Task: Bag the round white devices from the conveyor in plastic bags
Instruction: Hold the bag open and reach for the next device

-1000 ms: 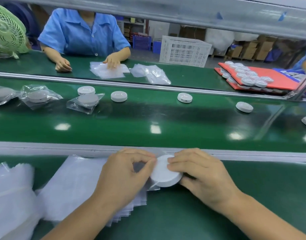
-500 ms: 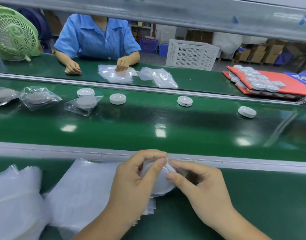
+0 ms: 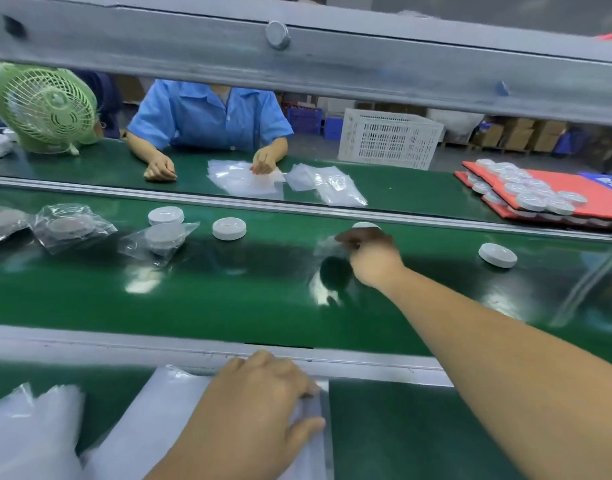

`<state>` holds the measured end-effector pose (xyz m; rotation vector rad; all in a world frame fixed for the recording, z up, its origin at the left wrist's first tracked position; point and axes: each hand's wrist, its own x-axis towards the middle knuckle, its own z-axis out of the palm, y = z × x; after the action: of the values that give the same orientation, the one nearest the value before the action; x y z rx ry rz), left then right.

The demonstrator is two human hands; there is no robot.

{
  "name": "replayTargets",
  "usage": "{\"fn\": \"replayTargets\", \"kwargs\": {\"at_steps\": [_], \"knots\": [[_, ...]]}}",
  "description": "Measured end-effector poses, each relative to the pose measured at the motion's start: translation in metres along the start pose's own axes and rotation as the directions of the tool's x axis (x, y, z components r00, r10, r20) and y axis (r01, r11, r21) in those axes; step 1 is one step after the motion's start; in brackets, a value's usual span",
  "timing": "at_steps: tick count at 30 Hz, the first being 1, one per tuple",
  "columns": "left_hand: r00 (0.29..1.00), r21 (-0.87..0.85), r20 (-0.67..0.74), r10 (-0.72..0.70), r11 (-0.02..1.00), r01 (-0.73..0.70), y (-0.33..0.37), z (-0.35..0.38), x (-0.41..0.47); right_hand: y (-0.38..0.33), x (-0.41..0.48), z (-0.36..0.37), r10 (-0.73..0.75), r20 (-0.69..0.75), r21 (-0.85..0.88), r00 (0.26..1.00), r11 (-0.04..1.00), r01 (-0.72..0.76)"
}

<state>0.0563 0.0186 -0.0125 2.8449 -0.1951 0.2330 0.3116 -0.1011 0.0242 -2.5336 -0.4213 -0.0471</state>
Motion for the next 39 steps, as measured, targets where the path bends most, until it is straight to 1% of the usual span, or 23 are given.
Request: {"fn": "replayTargets", "kwargs": {"at_steps": [1, 2, 3, 4, 5, 7, 8, 10, 12, 14, 16, 18, 20, 23, 27, 32, 37, 39], "knots": [[1.0, 0.013, 0.026, 0.002, 1.0, -0.003, 0.001, 0.001, 0.001, -0.002, 0.006, 0.009, 0.027, 0.135, -0.057, 0.99, 0.998, -0.019], [0.998, 0.041, 0.056, 0.013, 0.999, -0.015, 0.001, 0.0, 0.003, -0.004, 0.007, 0.016, 0.037, 0.232, -0.076, 0.972, 0.997, -0.02], [0.997, 0.083, 0.068, 0.047, 0.995, -0.053, 0.002, -0.001, 0.003, -0.005, 0.003, 0.022, 0.019, 0.285, -0.063, 0.958, 0.998, -0.001], [0.996, 0.087, 0.051, 0.078, 0.993, -0.082, 0.002, 0.002, 0.003, -0.006, -0.002, 0.027, -0.018, 0.307, -0.04, 0.952, 0.999, 0.032], [0.995, 0.083, 0.005, 0.098, 0.992, -0.098, 0.003, 0.004, 0.002, -0.006, -0.009, 0.03, -0.074, 0.3, -0.046, 0.951, 0.995, 0.092], [0.991, 0.112, -0.06, 0.116, 0.988, -0.108, 0.005, 0.009, 0.002, -0.006, -0.029, 0.032, -0.211, 0.295, -0.17, 0.932, 0.948, 0.268], [0.989, 0.135, -0.079, 0.126, 0.984, -0.114, 0.006, 0.011, 0.002, -0.005, -0.043, 0.031, -0.277, 0.305, -0.193, 0.911, 0.919, 0.344], [0.985, 0.195, -0.103, 0.138, 0.974, -0.116, 0.007, 0.014, 0.001, -0.003, -0.078, 0.028, -0.372, 0.308, -0.108, 0.875, 0.9, 0.421], [0.985, 0.22, -0.124, 0.122, 0.971, -0.092, 0.008, 0.013, -0.001, 0.008, -0.121, 0.027, -0.424, 0.275, -0.018, 0.863, 0.895, 0.446], [0.987, 0.207, -0.133, 0.088, 0.977, -0.06, 0.011, 0.014, -0.002, 0.027, -0.162, 0.027, -0.421, 0.229, 0.005, 0.877, 0.902, 0.432], [0.986, 0.2, -0.152, 0.07, 0.979, -0.038, 0.013, 0.017, -0.004, 0.043, -0.192, 0.027, -0.366, 0.192, -0.004, 0.911, 0.928, 0.373], [0.981, 0.182, -0.184, 0.055, 0.983, -0.021, 0.014, 0.021, -0.006, 0.05, -0.203, 0.029, -0.334, 0.154, -0.044, 0.93, 0.938, 0.344], [0.982, 0.177, -0.185, 0.037, 0.984, -0.004, 0.016, 0.025, -0.006, 0.048, -0.2, 0.033, -0.322, 0.152, -0.074, 0.935, 0.939, 0.335], [0.985, 0.202, -0.17, 0.019, 0.979, 0.016, 0.017, 0.026, -0.007, 0.045, -0.197, 0.035, -0.316, 0.171, -0.09, 0.933, 0.938, 0.335], [0.983, 0.214, -0.183, -0.003, 0.976, 0.043, 0.016, 0.025, -0.008, 0.046, -0.201, 0.034, -0.361, 0.141, -0.075, 0.922, 0.925, 0.373], [0.985, 0.202, -0.168, -0.033, 0.977, 0.067, 0.013, 0.028, -0.009, 0.043, -0.2, 0.033, -0.377, 0.123, -0.069, 0.918, 0.919, 0.387], [0.975, 0.175, -0.219, -0.043, 0.981, 0.082, 0.016, 0.014, -0.013, 0.042, -0.202, 0.029, -0.403, 0.131, -0.05, 0.906, 0.91, 0.412], [0.976, 0.192, -0.211, -0.049, 0.977, 0.09, 0.019, 0.007, -0.016, 0.041, -0.204, 0.028, -0.407, 0.13, -0.04, 0.904, 0.909, 0.415]]}}
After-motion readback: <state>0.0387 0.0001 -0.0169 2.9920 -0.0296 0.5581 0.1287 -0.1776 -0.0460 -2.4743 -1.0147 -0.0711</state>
